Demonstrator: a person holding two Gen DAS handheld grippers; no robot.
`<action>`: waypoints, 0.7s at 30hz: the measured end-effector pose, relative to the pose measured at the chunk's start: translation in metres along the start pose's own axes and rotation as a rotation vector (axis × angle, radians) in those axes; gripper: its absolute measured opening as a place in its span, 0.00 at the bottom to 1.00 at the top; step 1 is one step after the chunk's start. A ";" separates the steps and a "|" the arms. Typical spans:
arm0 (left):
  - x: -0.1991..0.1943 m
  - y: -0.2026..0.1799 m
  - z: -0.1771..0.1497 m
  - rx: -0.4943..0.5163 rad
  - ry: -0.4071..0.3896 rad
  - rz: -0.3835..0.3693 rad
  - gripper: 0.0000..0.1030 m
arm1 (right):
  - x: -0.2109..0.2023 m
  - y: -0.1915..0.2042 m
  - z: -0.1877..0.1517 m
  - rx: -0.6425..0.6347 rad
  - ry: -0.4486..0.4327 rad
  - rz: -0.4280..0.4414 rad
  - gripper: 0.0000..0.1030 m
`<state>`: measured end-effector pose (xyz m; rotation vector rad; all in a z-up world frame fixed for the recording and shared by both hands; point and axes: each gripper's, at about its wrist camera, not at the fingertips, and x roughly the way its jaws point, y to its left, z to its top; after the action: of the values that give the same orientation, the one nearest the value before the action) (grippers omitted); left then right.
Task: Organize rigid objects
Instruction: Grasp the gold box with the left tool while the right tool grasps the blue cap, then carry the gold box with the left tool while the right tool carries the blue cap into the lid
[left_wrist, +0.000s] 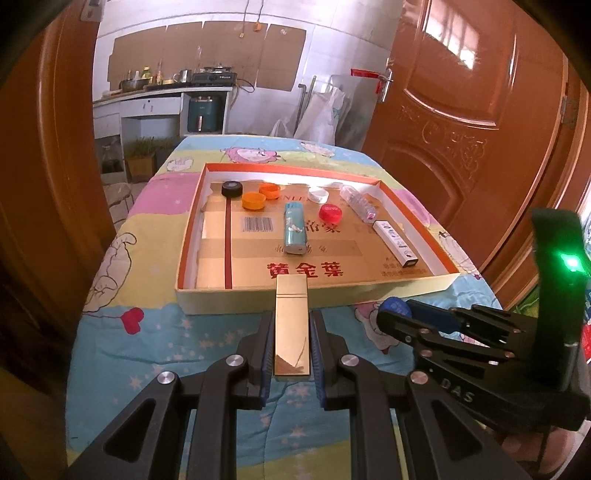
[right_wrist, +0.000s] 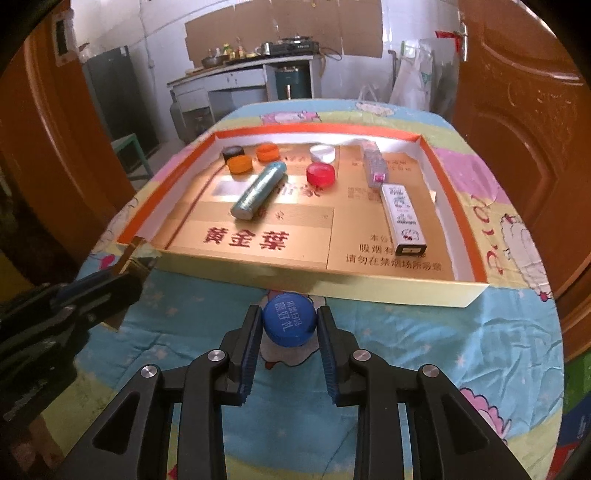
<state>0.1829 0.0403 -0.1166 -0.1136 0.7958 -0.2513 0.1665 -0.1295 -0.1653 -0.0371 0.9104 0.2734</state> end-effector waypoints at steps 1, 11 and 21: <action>-0.001 -0.001 0.000 0.002 -0.002 0.000 0.18 | -0.004 0.000 0.000 -0.001 -0.006 0.002 0.30; -0.015 -0.007 0.012 0.017 -0.035 0.004 0.18 | -0.044 -0.002 0.007 -0.005 -0.078 0.018 0.30; -0.015 -0.008 0.034 0.011 -0.053 0.019 0.18 | -0.060 -0.007 0.030 -0.009 -0.125 0.027 0.30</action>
<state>0.1958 0.0368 -0.0808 -0.1021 0.7421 -0.2339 0.1565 -0.1450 -0.1000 -0.0161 0.7860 0.3020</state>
